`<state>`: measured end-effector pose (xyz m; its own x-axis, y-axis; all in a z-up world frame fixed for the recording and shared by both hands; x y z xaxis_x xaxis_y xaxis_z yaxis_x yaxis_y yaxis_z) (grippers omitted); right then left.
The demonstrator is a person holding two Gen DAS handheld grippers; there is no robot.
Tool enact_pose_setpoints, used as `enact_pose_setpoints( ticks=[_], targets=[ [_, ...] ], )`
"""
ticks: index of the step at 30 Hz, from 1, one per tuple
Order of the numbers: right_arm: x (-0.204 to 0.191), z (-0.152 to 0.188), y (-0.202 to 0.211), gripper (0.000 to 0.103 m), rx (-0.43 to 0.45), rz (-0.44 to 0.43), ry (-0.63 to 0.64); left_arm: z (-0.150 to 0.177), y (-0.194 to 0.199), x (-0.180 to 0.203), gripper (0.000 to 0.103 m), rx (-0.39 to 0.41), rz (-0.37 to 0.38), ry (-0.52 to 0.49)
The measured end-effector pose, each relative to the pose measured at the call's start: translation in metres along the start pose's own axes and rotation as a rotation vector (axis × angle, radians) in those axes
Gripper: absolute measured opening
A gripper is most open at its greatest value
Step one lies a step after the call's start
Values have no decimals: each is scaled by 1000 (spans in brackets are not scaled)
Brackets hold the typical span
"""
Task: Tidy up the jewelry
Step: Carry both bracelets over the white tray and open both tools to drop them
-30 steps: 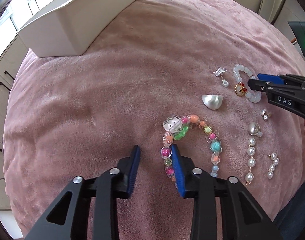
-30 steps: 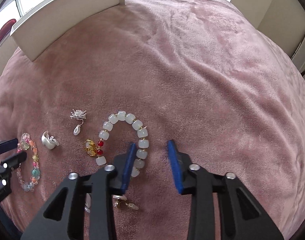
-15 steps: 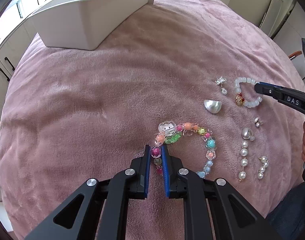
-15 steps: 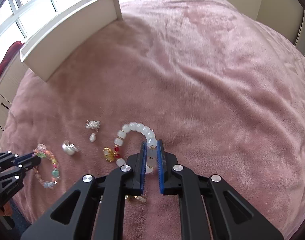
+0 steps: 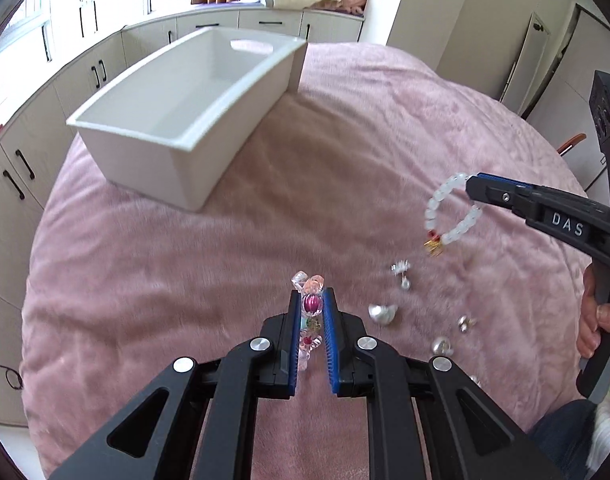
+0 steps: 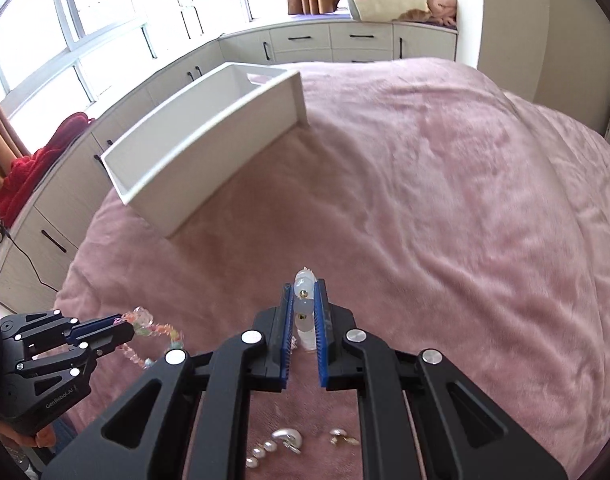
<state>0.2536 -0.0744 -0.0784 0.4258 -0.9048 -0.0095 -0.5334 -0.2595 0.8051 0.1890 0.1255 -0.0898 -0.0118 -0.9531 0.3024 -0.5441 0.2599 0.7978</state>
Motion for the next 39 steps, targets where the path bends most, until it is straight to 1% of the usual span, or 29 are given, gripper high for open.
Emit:
enact_pose_setpoints(
  ticks=[7, 13, 17, 18, 22, 29, 32, 35, 39],
  targets=[
    [-31, -45, 12, 11, 65, -34, 27, -45, 9, -3, 16, 51, -39, -39],
    [-52, -93, 19, 11, 123, -54, 47, -91, 16, -12, 16, 94, -86, -88],
    [-67, -127, 19, 11, 158, -59, 66, -125, 19, -26, 16, 120, -122, -110],
    [-72, -137, 18, 11, 168, -59, 73, -133, 19, -30, 16, 124, -121, -109],
    [-90, -171, 10, 11, 192, -50, 99, -166, 18, -53, 16, 139, -152, -111],
    [-116, -220, -23, 11, 187, -69, 99, -210, 16, -106, 16, 176, -199, -38],
    [-126, -230, -43, 11, 162, -78, 90, -219, 9, -127, 16, 172, -204, 0],
    [-134, -235, -63, 11, 131, -75, 85, -223, 0, -143, 16, 155, -224, 3],
    [-137, -240, -80, 11, 109, -69, 69, -224, -11, -154, 16, 141, -247, 10]
  ],
)
Point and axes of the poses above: each gripper's, at about its wrist camera, not at the fingertips, and y roughly against the way its jaws point, x to its right, z to its underside, the point moved 4 cm from there along -y, roughly the way its jaws point, and after that the axes turned 11 degrees about z, right-handed, at the moved point
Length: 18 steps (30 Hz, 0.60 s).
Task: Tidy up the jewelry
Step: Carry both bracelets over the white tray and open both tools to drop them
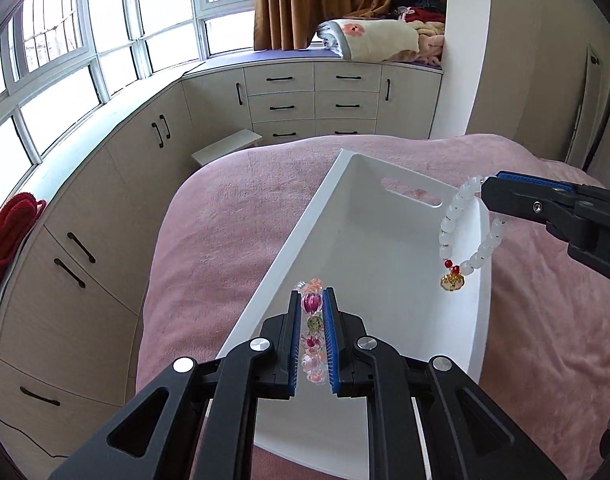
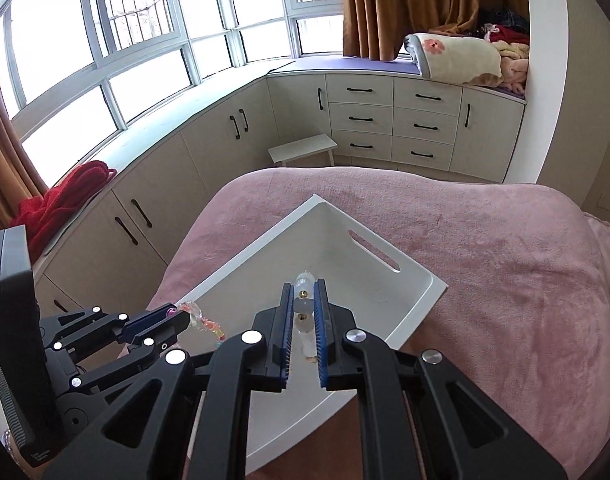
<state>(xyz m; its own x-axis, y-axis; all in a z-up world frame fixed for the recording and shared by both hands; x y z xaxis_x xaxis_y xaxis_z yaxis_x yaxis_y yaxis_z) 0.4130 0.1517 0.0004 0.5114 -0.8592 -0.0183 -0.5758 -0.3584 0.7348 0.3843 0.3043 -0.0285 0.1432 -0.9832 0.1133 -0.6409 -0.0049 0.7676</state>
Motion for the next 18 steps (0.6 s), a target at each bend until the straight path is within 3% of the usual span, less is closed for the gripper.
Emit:
enact_pose_setpoints(
  ticks=[10, 13, 16, 18],
  targets=[
    [8, 2, -21, 11, -52, 35, -13, 11, -19, 5, 19, -44, -18, -15],
    [8, 1, -16, 12, -44, 50, 6, 11, -14, 11, 41, -33, -44, -52],
    [7, -3, -7, 14, -39, 39, 5, 9, -7, 17, 53, -19, -45, -61],
    [7, -6, 2, 22, -22, 41, 9, 8, 0, 20, 57, -6, -42, -60]
  ],
)
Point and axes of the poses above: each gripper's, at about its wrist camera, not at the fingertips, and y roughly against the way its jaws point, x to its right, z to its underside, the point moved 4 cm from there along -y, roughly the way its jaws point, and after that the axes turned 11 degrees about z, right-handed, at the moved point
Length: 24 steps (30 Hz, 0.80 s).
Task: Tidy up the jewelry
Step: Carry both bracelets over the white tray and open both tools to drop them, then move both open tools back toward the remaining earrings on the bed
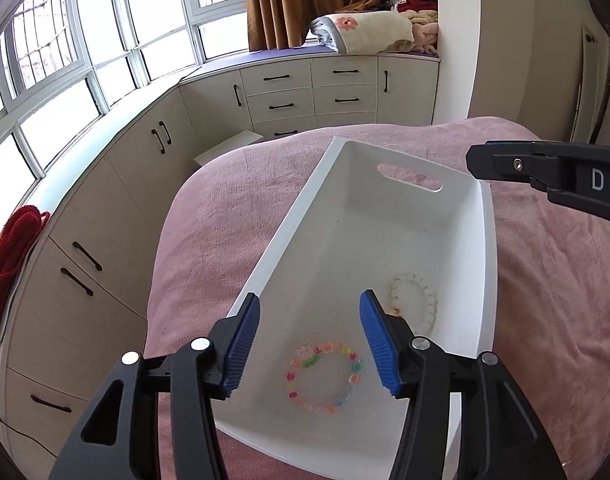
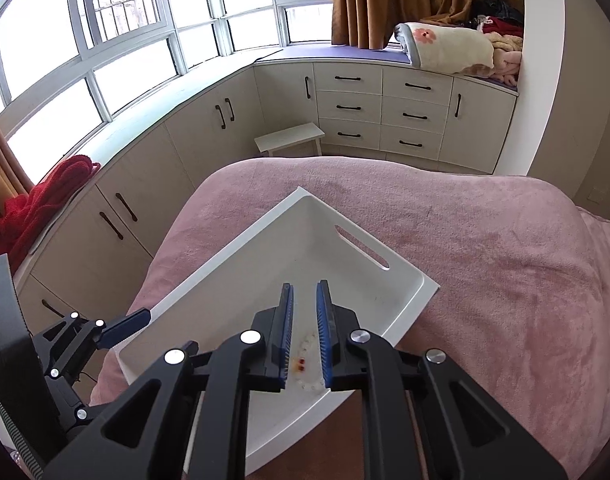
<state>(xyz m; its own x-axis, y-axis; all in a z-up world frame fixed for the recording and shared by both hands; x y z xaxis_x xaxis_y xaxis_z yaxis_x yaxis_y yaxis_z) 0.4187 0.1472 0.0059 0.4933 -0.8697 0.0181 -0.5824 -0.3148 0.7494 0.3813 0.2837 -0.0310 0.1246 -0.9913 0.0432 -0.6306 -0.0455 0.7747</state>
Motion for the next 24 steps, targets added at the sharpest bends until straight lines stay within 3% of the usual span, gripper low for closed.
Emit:
enact_pose_setpoints(
  ticks=[2, 3, 9, 17, 24],
  targets=[
    [1, -3, 15, 57, 39, 14, 7, -2, 11, 2, 68, 21, 5, 6],
    [2, -4, 24, 60, 65, 22, 13, -2, 18, 4, 70, 36, 9, 9],
    [13, 0, 69, 59, 127, -2, 28, -2, 66, 17, 71, 112, 45, 0],
    [43, 33, 140, 70, 219, 8, 33, 16, 119, 54, 79, 202, 46, -91],
    [79, 86, 190, 76, 244, 54, 50, 54, 146, 102, 85, 199, 166, -95]
  ],
)
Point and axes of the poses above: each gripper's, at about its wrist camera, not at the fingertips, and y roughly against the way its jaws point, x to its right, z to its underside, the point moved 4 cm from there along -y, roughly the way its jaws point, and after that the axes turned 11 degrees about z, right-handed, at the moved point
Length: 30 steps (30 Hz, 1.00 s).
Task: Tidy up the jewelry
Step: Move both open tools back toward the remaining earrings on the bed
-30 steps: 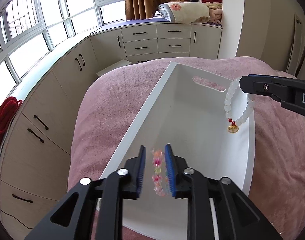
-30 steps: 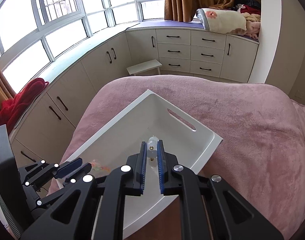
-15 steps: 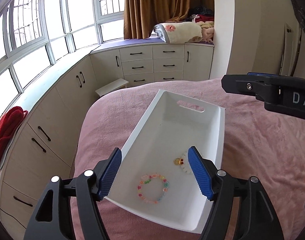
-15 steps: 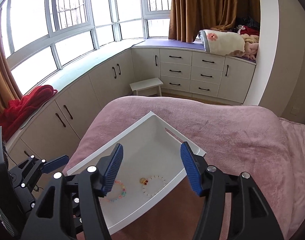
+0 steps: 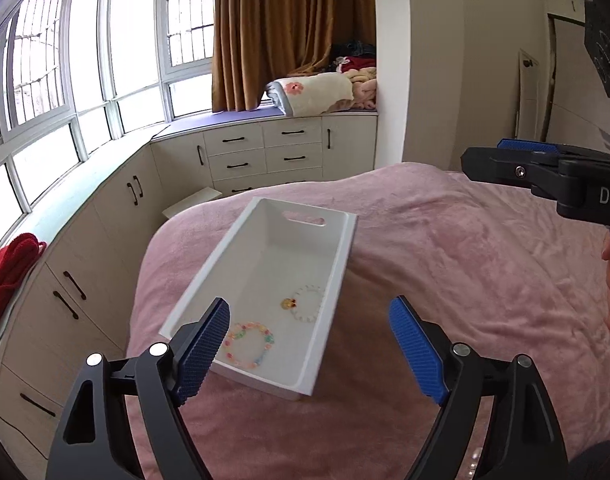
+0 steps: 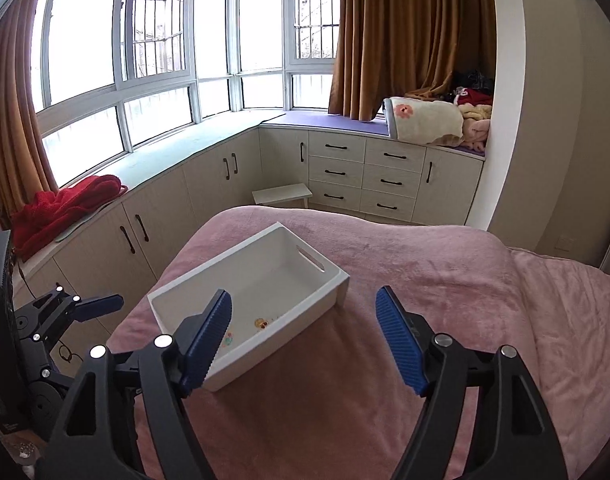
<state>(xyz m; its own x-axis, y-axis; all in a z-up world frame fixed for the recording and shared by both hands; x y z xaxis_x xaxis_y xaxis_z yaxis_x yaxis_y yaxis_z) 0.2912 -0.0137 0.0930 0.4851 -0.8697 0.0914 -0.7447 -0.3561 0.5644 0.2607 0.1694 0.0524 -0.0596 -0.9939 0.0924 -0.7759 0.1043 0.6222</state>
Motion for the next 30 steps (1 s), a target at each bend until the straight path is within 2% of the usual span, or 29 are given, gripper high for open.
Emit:
enact_pose_setpoints(
  ticks=[2, 8, 12, 14, 18, 24, 30],
  targets=[
    [9, 16, 13, 80, -3, 11, 4, 10, 4, 16, 87, -5, 23, -18],
    [37, 76, 38, 80, -60, 30, -10, 42, 6, 56, 88, -44, 34, -96],
    [45, 124, 48, 80, -121, 26, -35, 66, 2, 72, 88, -69, 84, -93],
    [43, 147, 49, 80, -157, 32, -20, 79, -5, 78, 92, -95, 104, -84],
    [38, 194, 47, 79, -237, 44, 49, 108, -23, 91, 92, -167, 138, -81],
    [25, 254, 39, 73, -373, 13, 146, 137, -44, 112, 92, -228, 187, -105],
    [9, 293, 29, 70, -496, -31, 145, 162, -70, 124, 92, -293, 154, -149]
  ],
)
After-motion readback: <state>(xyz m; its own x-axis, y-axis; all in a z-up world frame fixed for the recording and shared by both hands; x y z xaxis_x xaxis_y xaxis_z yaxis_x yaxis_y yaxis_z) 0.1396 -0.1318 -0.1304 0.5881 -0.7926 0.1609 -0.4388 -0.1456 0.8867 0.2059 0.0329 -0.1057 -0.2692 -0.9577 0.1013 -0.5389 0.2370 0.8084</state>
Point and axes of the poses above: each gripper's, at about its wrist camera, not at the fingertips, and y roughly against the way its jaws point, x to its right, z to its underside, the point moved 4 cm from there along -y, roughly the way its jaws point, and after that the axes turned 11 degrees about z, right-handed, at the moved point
